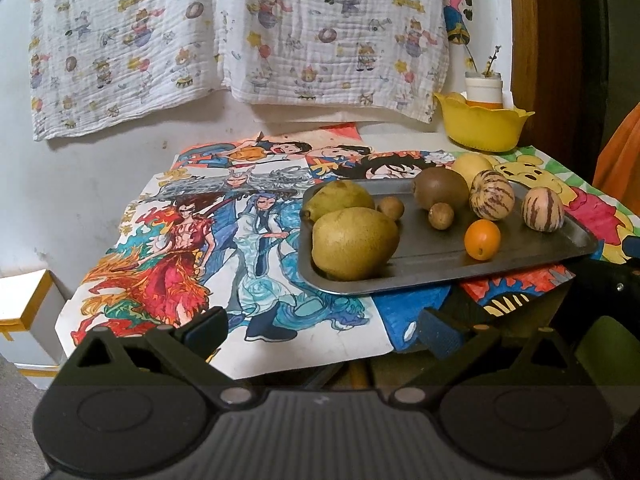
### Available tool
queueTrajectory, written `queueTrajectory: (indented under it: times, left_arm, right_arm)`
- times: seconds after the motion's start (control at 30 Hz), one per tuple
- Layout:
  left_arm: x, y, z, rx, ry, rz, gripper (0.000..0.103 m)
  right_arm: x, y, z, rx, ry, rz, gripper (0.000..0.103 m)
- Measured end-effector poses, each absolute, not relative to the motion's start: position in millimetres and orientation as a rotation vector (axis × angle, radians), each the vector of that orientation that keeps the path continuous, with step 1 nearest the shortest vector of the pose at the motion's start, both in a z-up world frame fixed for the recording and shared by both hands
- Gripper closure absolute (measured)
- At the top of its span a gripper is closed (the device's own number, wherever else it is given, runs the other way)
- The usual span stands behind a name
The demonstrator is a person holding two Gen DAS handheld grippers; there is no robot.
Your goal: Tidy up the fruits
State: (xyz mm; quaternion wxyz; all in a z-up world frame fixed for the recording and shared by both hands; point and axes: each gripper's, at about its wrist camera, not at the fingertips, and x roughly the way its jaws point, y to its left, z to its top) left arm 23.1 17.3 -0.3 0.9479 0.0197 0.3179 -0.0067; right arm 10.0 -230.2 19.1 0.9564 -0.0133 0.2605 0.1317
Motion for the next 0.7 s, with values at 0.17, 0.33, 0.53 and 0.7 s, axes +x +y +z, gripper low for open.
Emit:
queueTrajectory:
  times: [0.17, 0.33, 0.53, 0.7]
  left_arm:
    - [22.9, 18.1, -1.6, 0.04, 0.651, -0.012, 0.001]
    - [23.2, 17.9, -1.2, 0.041, 0.652, -0.013, 0.001]
    - [23.2, 17.9, -1.2, 0.041, 0.652, -0.012, 0.001]
    - [23.1, 18.1, -1.2, 0.041, 0.653, -0.012, 0.001]
  right_arm:
    - [9.1, -227.4, 17.8, -0.031, 0.526, 0.275, 0.001]
    - [8.2, -226.5, 17.8, -0.032, 0.528, 0.275, 0.001]
    - [8.9, -227.4, 18.2, -0.032, 0.528, 0.275, 0.001]
    - [8.7, -226.8, 18.2, -0.032, 0.528, 0.276, 0.001]
